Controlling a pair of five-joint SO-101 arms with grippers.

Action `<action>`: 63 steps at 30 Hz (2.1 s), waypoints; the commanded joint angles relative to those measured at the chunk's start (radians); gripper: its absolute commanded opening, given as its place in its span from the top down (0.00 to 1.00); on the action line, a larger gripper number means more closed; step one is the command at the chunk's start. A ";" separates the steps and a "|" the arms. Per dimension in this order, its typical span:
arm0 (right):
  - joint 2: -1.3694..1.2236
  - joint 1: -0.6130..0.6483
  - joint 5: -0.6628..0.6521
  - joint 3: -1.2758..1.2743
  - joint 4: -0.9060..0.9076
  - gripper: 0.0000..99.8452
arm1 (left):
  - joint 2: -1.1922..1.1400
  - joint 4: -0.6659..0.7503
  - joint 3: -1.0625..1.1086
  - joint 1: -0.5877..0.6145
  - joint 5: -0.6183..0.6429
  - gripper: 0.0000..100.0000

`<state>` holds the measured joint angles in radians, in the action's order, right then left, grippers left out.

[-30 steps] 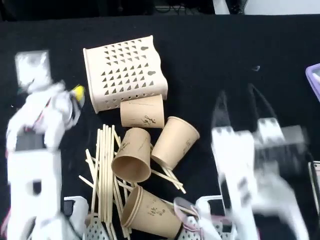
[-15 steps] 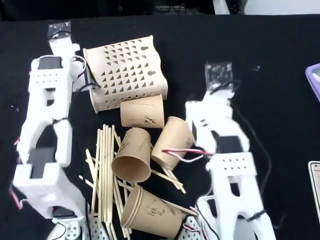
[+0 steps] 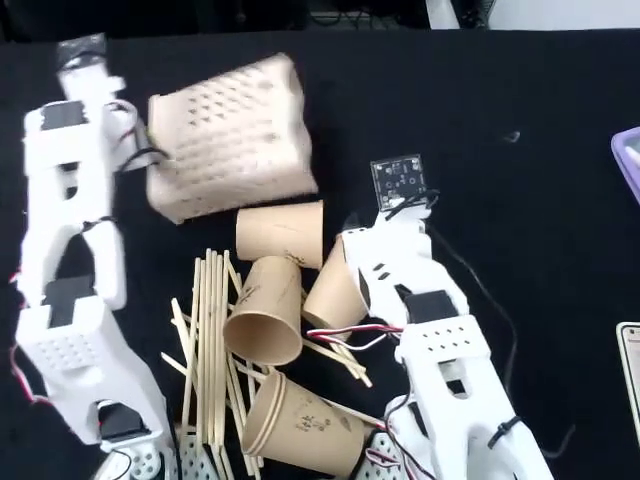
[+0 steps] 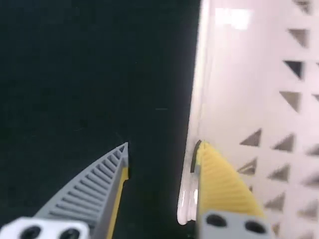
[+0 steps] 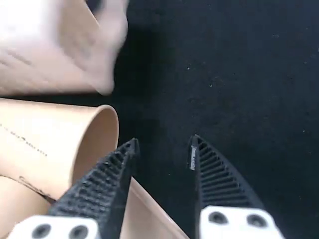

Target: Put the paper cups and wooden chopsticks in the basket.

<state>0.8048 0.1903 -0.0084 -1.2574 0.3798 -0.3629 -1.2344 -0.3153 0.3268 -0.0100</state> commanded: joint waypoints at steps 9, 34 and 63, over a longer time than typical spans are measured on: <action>-0.001 0.014 0.005 -0.001 -0.023 0.83 | 0.021 0.068 -0.045 0.311 -0.114 0.79; -0.001 0.012 0.003 -0.005 -0.021 0.83 | 0.186 -0.502 -0.532 0.076 0.167 0.74; 0.005 0.009 0.003 -0.004 -0.026 0.83 | 0.210 -0.523 -0.401 -0.371 -0.453 0.97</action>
<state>0.8048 0.1903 -0.0084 -1.2666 0.3767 -0.2064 -1.7576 -0.7281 -0.0184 -0.4381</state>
